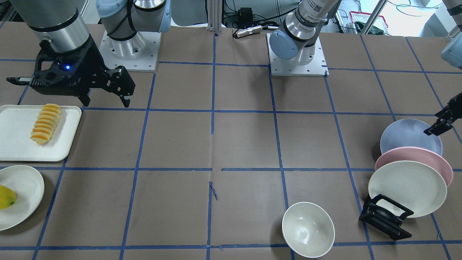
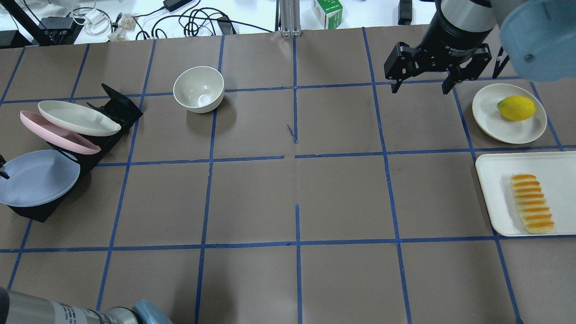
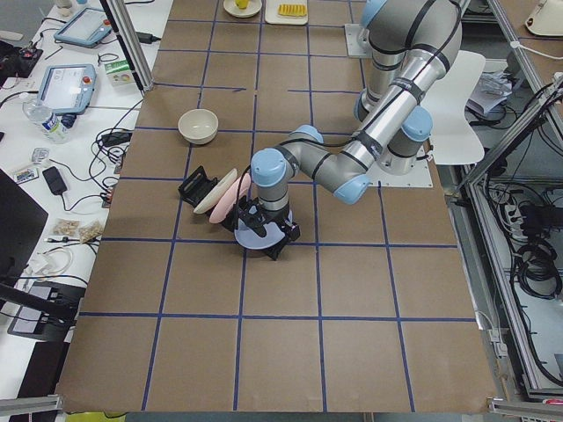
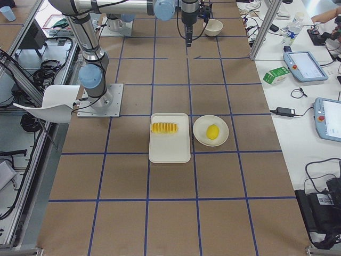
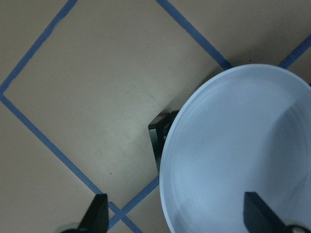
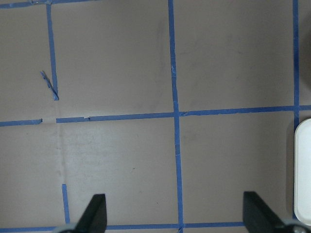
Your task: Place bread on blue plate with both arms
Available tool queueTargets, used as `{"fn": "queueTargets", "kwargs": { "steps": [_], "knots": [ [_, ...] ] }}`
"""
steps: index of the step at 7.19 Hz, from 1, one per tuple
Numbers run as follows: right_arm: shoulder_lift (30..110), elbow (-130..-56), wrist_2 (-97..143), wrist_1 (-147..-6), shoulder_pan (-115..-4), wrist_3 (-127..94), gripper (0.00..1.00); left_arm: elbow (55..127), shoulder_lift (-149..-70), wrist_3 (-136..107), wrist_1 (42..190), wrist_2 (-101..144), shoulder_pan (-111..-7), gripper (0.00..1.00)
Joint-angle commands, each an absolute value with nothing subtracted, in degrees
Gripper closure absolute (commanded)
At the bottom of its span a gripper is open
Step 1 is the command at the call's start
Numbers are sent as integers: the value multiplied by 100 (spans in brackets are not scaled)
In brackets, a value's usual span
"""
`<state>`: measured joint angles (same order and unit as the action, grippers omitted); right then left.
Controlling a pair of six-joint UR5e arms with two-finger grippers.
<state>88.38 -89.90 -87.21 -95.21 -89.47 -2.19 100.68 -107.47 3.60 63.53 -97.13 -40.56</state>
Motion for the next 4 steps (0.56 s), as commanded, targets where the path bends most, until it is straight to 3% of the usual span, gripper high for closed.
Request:
{"fn": "queueTargets", "kwargs": {
  "steps": [1, 4],
  "knots": [
    [8842, -9026, -8719, -9536, -8947, -228, 0, 10046, -10881, 378, 6346, -9982, -4043, 61],
    [8842, -9026, -8710, -9554, -8947, -229, 0, 10046, -10977, 317, 6311, -9932, -4052, 92]
  ]
}}
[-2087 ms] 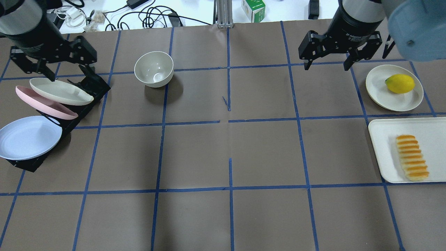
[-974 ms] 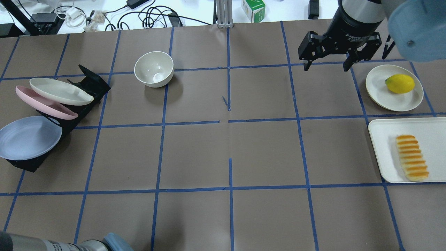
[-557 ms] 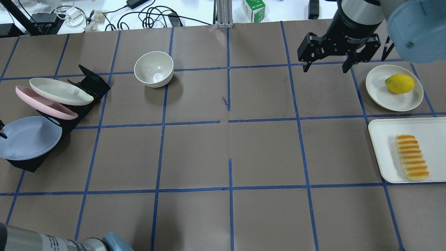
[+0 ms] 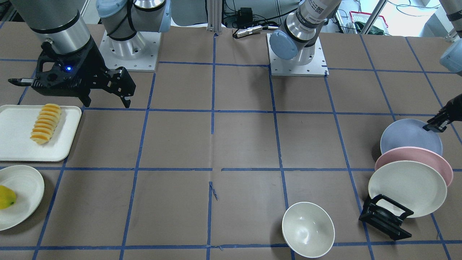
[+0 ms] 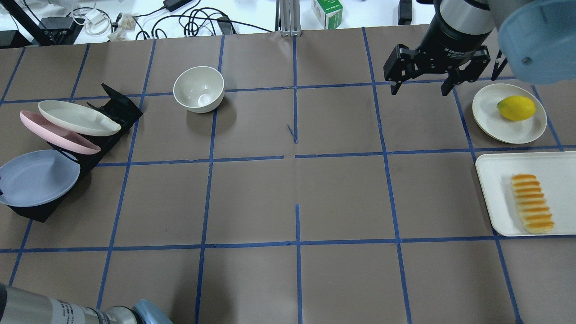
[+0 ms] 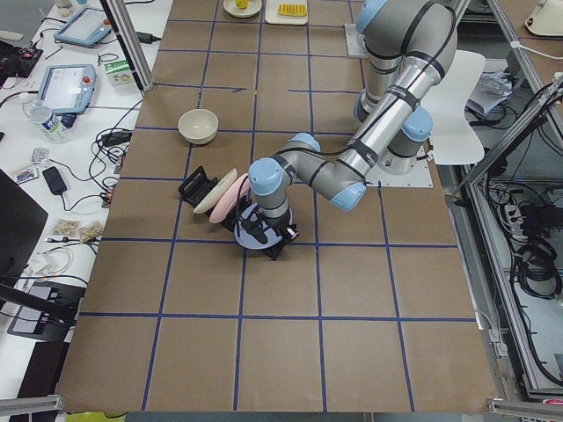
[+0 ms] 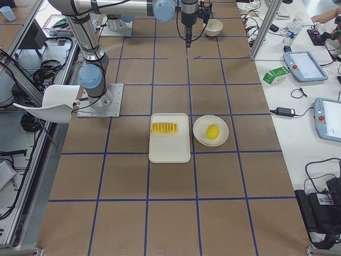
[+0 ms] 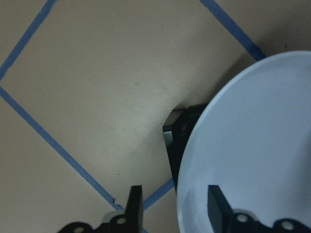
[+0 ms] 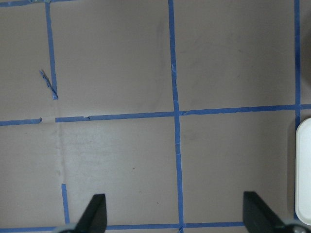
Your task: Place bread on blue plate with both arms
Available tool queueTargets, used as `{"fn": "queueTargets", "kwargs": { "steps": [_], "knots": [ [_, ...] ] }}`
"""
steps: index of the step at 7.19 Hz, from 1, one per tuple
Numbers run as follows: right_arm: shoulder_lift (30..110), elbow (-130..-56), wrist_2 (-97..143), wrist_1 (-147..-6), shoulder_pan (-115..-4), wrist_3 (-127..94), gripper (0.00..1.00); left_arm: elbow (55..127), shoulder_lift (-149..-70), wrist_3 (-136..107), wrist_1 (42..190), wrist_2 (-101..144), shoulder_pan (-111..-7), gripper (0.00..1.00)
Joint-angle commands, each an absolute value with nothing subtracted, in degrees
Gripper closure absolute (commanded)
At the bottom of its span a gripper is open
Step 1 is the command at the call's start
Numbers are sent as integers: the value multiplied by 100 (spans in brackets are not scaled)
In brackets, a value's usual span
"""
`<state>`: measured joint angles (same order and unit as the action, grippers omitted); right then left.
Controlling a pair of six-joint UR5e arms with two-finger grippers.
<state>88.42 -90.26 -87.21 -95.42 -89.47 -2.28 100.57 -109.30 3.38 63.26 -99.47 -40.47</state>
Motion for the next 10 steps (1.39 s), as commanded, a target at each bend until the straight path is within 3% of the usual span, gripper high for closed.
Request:
{"fn": "queueTargets", "kwargs": {
  "steps": [1, 5, 10],
  "knots": [
    [8842, -9026, -8710, -9554, -8947, -229, 0, 9994, -10943, 247, 6337, -9940, -4078, 98],
    [8842, -9026, -8710, -9554, -8947, -229, 0, 9845, -10496, 264, 6843, -10019, -4113, 100],
    [8842, -9026, -8710, -9545, -8947, -220, 0, 8737, -9127, 255, 9602, -10627, -4131, 100]
  ]
}}
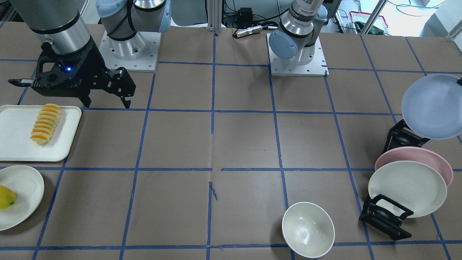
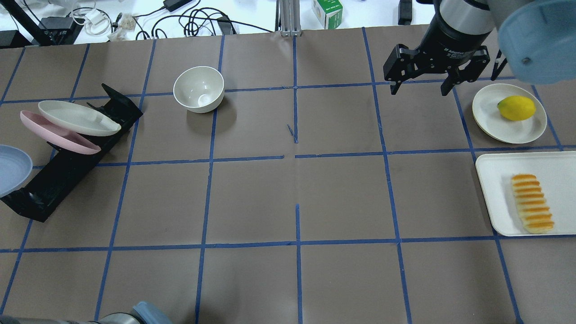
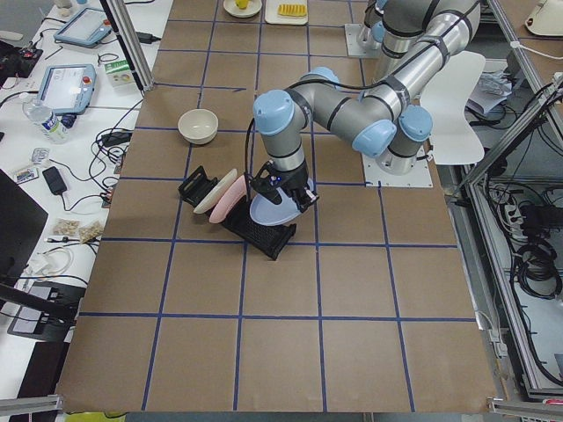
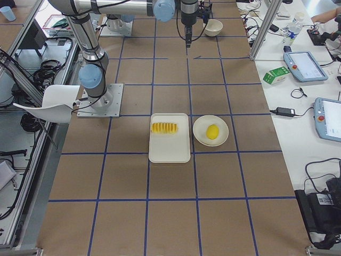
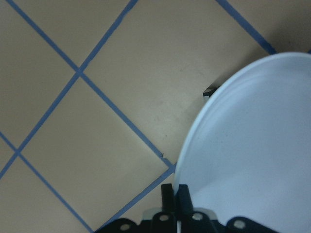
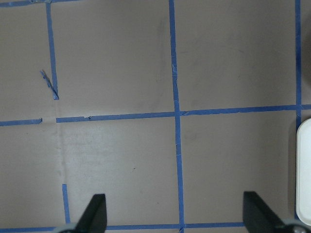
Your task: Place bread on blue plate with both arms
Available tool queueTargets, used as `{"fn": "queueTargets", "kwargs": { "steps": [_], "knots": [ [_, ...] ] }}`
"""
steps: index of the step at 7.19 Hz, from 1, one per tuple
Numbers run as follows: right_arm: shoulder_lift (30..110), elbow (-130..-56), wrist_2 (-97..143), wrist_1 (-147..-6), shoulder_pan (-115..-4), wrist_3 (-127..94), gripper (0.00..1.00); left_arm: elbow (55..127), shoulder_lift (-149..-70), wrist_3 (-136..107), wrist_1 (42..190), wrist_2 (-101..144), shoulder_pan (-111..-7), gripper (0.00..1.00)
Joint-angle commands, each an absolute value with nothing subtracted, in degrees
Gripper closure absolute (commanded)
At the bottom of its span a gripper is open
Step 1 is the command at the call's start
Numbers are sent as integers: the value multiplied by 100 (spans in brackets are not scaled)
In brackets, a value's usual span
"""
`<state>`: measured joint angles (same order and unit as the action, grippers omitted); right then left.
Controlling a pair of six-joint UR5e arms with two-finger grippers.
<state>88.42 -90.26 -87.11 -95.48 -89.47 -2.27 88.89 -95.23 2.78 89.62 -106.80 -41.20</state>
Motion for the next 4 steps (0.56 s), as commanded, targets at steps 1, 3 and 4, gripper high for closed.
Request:
{"fn": "queueTargets", "kwargs": {
  "steps": [1, 3, 4],
  "knots": [
    [8842, -9026, -8710, -9536, -8947, -220, 0, 8754, -8879, 211, 9833, -10130, -4340, 100],
    [8842, -9026, -8710, -9545, -8947, -220, 0, 8955, -8815, -1619, 9896, -9441, -5643, 100],
    [8842, -9026, -8710, -9545, -8947, -220, 0, 9095, -8833, -2905, 9809, -9379, -6661, 100]
  ]
}}
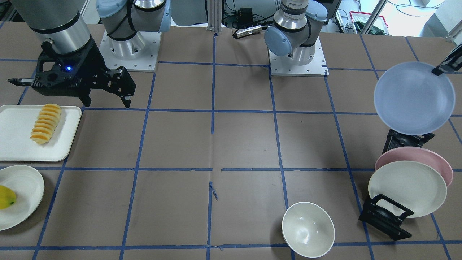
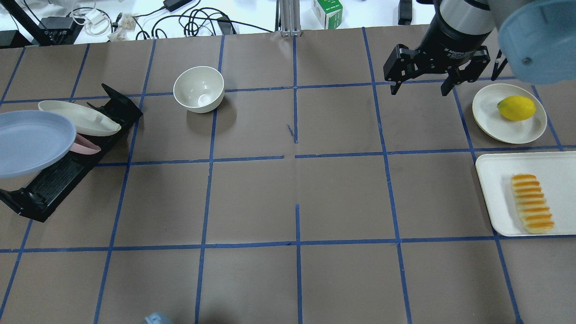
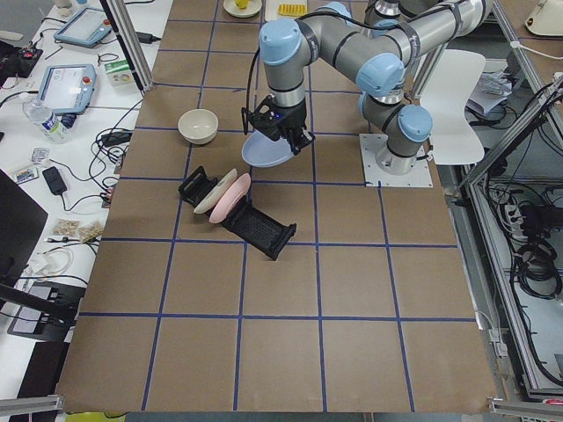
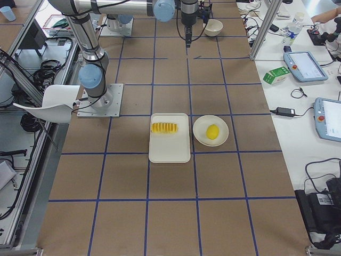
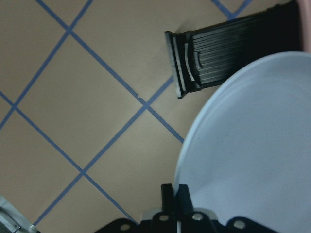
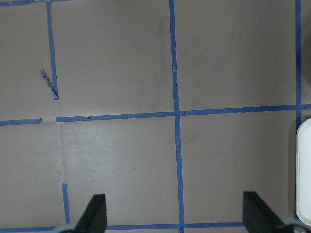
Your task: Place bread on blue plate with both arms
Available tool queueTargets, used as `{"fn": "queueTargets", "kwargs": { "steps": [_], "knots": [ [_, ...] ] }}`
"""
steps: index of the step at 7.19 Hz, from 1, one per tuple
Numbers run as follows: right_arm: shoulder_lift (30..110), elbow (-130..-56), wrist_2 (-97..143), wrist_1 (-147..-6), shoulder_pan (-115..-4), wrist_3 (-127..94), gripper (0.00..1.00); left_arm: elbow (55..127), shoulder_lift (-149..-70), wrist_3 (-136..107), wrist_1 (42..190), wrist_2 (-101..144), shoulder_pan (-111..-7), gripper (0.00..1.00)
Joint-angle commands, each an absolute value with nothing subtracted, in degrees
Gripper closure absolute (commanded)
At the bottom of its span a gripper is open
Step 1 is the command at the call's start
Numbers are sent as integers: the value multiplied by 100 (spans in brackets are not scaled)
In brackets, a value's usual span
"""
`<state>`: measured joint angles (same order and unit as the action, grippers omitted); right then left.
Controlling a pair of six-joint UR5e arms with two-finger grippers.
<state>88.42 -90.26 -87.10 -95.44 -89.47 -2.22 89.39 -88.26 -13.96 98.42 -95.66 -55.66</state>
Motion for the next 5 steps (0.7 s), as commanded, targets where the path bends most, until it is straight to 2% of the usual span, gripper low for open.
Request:
{"fn": "queueTargets", "kwargs": {
  "steps": [1, 3, 5],
  "knots": [
    [8842, -9026, -8710, -9545, -8947, -220, 0, 9114, -8824, -4101, 9800, -9369, -7584, 100],
    [8842, -9026, -8710, -9545, -8947, -220, 0, 9219, -9104, -5472, 8830, -9117, -9029, 100],
    [8833, -9026, -8789, -9528, -8877, -158, 0, 9902, -9613, -5432, 7462, -7896, -9596, 100]
  ]
}}
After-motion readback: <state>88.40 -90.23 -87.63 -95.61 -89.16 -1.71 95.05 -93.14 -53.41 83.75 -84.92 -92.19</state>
